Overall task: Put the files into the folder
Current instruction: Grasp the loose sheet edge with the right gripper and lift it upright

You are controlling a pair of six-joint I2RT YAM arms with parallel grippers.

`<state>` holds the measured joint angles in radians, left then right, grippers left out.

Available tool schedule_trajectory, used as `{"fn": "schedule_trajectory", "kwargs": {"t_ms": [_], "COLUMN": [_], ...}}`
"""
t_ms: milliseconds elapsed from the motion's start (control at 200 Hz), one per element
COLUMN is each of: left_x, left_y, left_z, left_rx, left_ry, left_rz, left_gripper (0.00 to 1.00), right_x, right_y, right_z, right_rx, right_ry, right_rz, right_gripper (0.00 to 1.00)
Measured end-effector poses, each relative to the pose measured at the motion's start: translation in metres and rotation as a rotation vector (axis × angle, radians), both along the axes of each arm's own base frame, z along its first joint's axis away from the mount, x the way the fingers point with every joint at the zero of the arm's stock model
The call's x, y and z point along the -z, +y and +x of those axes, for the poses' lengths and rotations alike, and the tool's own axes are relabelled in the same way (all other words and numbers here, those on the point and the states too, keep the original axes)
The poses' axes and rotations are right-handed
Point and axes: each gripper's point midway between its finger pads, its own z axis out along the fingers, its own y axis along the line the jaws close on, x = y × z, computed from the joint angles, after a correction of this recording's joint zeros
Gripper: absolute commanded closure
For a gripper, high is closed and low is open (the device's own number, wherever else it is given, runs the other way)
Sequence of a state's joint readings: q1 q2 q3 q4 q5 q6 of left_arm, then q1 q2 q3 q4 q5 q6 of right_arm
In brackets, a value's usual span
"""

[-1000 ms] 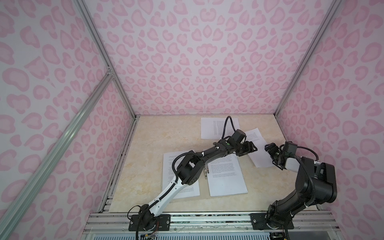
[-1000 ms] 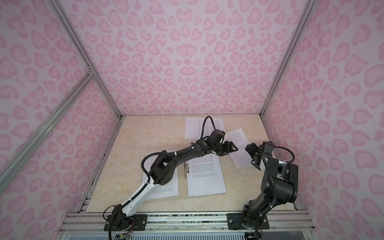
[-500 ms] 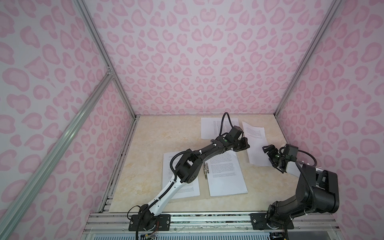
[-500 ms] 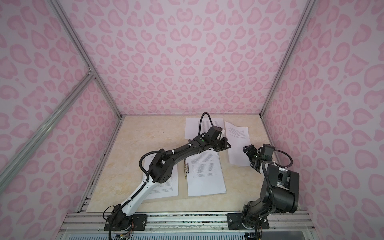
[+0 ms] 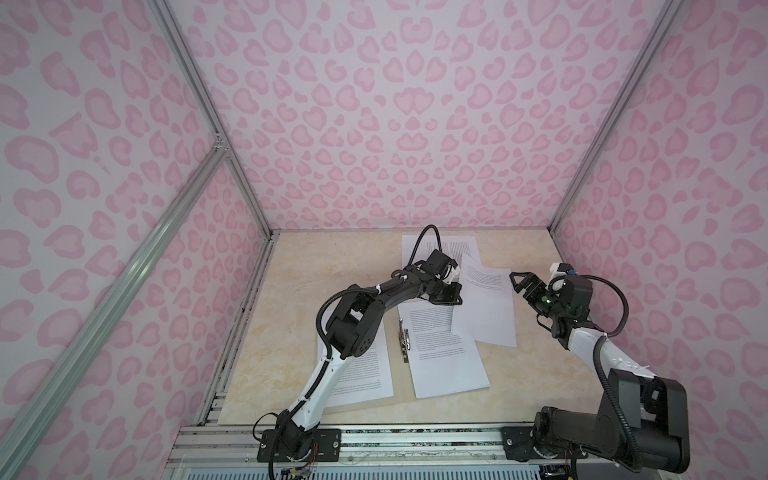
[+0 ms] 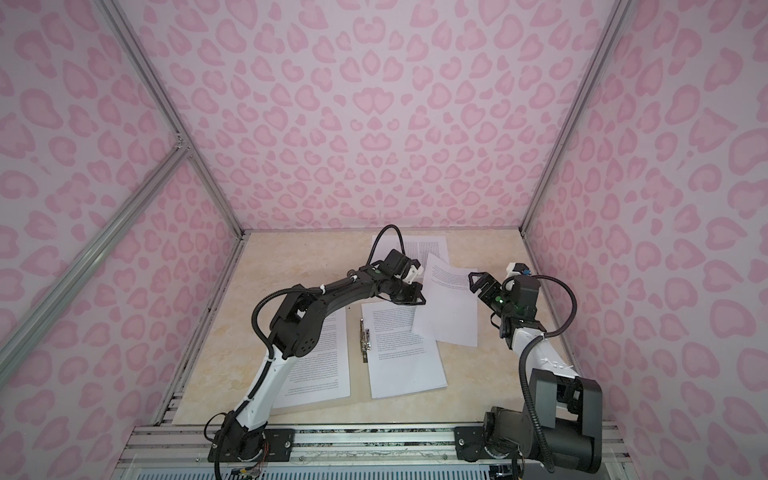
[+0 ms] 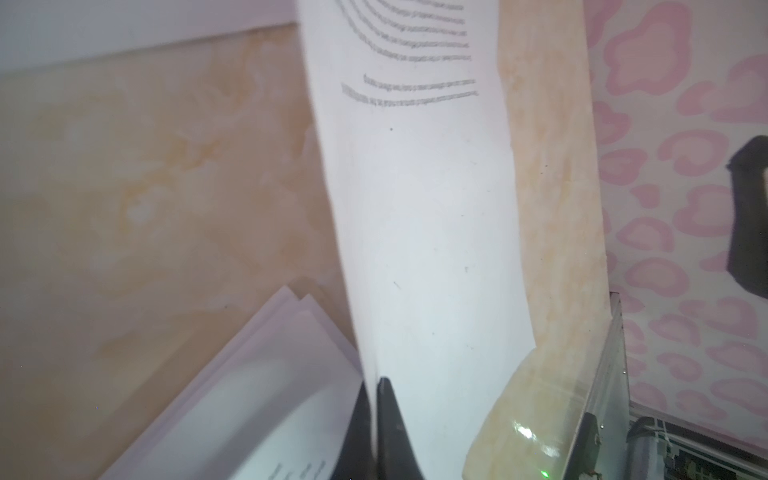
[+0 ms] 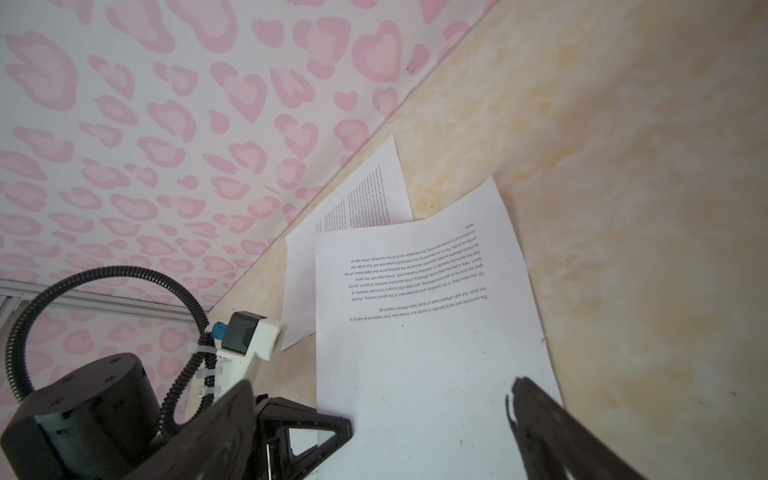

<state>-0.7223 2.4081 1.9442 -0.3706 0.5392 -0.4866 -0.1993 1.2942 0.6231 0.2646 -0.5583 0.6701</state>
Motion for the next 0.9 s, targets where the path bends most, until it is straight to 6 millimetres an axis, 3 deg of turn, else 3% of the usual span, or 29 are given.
{"fn": "schedule_trajectory", "kwargs": {"t_ms": [100,295,635,790,900], "left_x": [-0.028,-0.09,-0.144,-0.162,-0.18], "left_y": [0.002,-0.012,0.017,0.026,0.034], "left_z": [0.009,0.021,0.035,0.024,0.017], "left_rx": [0.002,0.036,-0.045,-0.04,-0.044], "left_ry": [-0.033,-0.111,-0.062,-0.029,-0.009], "left_rz": [-0.049,-0.174,-0.252,-0.284,-0.32], "left_gripper": [0.96,0.97,0.97,0.97,0.97], "right_x": [-0.003,-0.009,-0.014,-0.02,-0.036], "right_y": [0.009,0.01,0.016,0.009,0.023], "right_z": [0.002,0.0,0.011,0.027,0.044], "right_rx": [-0.033,-0.043,-0.122,-0.132,-0.2], "right_ry": [-0.008,-0.024,-0.105,-0.174,-0.241], "right_rz": [-0.001,-0.022,0.014,0.101,0.159], "right_gripper": [0.05,0.03,0.03,0.03,0.03]}}
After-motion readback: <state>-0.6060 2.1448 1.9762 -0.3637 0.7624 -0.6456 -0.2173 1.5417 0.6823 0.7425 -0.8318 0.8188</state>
